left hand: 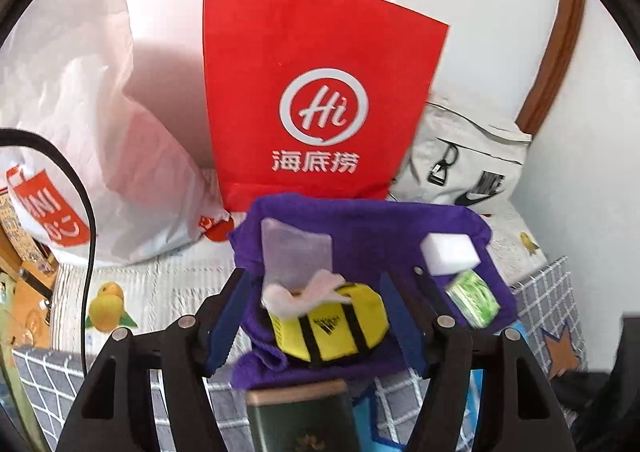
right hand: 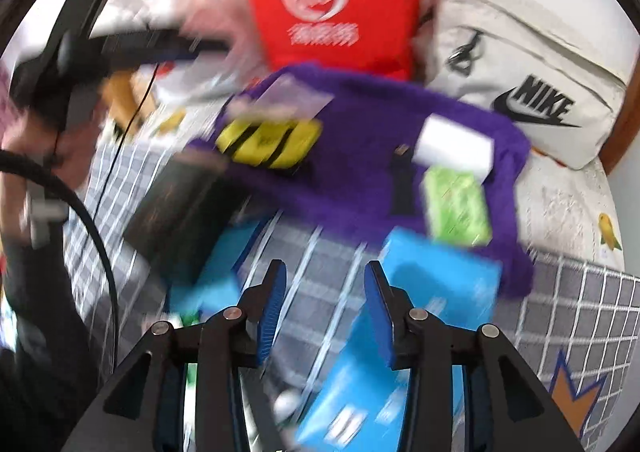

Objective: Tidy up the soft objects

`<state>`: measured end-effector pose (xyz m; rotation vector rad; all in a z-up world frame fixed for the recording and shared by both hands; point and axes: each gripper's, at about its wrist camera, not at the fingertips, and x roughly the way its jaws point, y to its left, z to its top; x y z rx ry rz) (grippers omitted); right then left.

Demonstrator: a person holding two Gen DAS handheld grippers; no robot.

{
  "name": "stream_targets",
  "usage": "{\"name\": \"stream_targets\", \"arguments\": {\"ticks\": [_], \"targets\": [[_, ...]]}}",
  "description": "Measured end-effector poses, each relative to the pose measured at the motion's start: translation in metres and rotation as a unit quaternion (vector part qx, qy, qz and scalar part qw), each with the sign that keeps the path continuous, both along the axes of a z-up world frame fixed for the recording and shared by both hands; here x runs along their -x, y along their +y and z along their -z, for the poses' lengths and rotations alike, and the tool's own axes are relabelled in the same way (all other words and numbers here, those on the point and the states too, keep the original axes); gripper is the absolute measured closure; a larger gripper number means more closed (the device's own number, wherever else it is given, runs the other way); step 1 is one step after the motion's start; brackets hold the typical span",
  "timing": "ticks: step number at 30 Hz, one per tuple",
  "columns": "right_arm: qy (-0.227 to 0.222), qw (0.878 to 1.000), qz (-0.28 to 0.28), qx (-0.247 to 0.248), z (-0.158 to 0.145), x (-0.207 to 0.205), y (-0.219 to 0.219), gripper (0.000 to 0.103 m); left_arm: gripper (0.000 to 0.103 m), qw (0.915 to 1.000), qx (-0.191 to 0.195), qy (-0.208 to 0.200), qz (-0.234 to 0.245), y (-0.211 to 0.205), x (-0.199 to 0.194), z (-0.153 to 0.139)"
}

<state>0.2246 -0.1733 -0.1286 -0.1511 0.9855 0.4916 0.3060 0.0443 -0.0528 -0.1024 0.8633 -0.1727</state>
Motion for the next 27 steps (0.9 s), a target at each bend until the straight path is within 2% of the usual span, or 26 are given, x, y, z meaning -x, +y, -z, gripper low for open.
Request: {"name": "stream_targets", "arguments": {"ticks": [3, 7, 9, 14, 16, 17, 22, 27], "targets": [[0.012, 0.999, -0.03, 0.018, 0.015, 0.023, 0.015, 0.062, 0.038, 0.9999, 0.008, 0.007, 0.008, 0.0, 0.013, -0.002], [0.031, 0.997, -0.059, 0.049, 0.041, 0.041, 0.035, 0.062, 0.037, 1.0, -0.006, 0.001, 0.002, 0.006, 0.034, -0.011], [0.047, 0.993, -0.076, 0.072, 0.053, 0.045, 0.044, 0.062, 0.037, 1.0, -0.006, 0.0, 0.002, 0.011, 0.045, -0.014], [0.055, 0.983, -0.099, 0.143, 0.073, 0.048, 0.062, 0.063, 0.037, 0.9999, -0.01, -0.006, -0.013, 0.028, 0.074, -0.02], [0.057, 0.981, -0.104, 0.153, 0.073, 0.047, 0.066, 0.072, 0.037, 0.9998, -0.006, -0.001, -0.02, 0.036, 0.086, -0.017], [0.063, 0.981, -0.107, 0.147, 0.073, 0.046, 0.066, 0.083, 0.037, 0.9998, -0.007, 0.0, -0.021, 0.038, 0.092, -0.016], [0.075, 0.986, -0.097, 0.109, 0.064, 0.044, 0.062, 0.083, 0.037, 0.9996, -0.003, 0.014, -0.023, 0.044, 0.119, 0.0], [0.061, 0.994, -0.068, 0.053, 0.043, 0.055, 0.05, 0.083, 0.037, 0.999, 0.004, 0.043, -0.014, 0.039, 0.146, 0.03]]}}
